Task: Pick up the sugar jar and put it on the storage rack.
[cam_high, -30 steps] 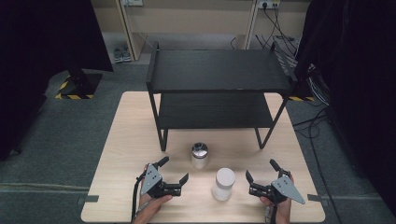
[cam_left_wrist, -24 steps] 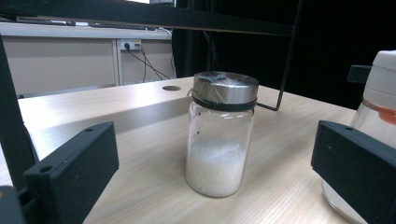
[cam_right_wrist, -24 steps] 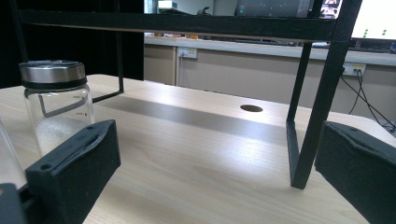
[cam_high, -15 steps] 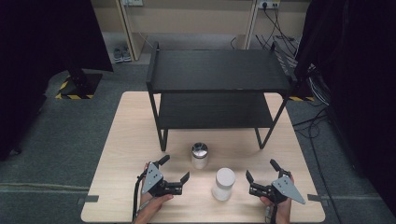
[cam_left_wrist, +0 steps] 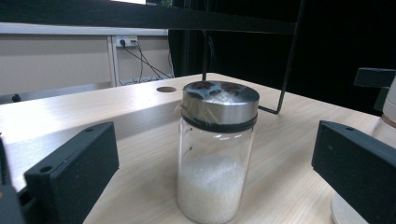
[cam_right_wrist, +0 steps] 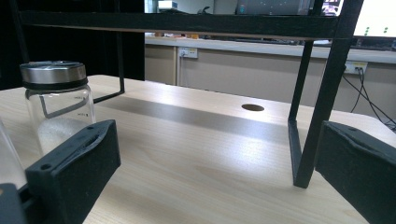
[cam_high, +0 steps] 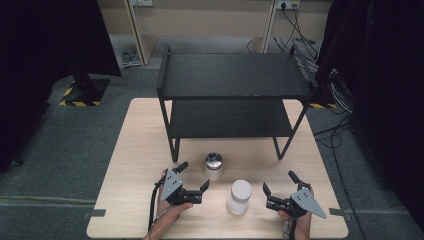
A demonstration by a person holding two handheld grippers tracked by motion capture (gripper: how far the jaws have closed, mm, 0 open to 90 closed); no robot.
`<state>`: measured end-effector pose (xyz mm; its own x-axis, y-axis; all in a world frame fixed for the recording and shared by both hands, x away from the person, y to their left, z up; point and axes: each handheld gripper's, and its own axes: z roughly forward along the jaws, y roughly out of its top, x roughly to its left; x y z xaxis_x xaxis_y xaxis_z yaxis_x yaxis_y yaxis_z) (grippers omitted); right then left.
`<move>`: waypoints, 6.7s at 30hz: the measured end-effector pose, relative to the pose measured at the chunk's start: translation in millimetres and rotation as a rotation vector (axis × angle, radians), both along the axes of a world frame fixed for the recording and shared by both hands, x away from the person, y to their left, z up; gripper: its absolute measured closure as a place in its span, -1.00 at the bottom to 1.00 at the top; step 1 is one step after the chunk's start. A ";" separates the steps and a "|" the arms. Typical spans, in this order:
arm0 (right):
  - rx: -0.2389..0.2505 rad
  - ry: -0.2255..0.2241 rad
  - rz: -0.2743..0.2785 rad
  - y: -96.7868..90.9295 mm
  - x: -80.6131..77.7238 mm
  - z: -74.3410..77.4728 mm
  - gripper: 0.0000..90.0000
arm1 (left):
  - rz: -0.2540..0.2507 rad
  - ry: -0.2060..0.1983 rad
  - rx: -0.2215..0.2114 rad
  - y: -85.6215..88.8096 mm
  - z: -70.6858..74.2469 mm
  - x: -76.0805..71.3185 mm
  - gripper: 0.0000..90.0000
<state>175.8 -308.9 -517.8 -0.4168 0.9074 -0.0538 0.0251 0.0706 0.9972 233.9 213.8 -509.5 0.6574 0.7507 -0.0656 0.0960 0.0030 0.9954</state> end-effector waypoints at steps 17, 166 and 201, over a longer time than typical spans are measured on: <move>0.004 -0.001 -0.003 -0.5 -0.3 0.1 -0.99 | -0.007 0.007 0.069 -24.9 13.2 23.1 -0.98; 0.022 -0.003 -0.012 -1.8 0.0 -0.6 -1.00 | -0.138 0.011 0.104 -31.7 332.4 82.6 -0.31; 0.024 0.000 -0.006 -3.0 0.9 -0.5 -1.00 | 0.154 0.041 0.120 -66.8 335.5 124.8 -0.31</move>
<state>176.7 -311.9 -518.2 -0.4111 0.9111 -0.0317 0.0252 0.0461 0.9986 358.6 147.0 -174.0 0.5330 0.8461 0.0056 0.1443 -0.0974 0.9847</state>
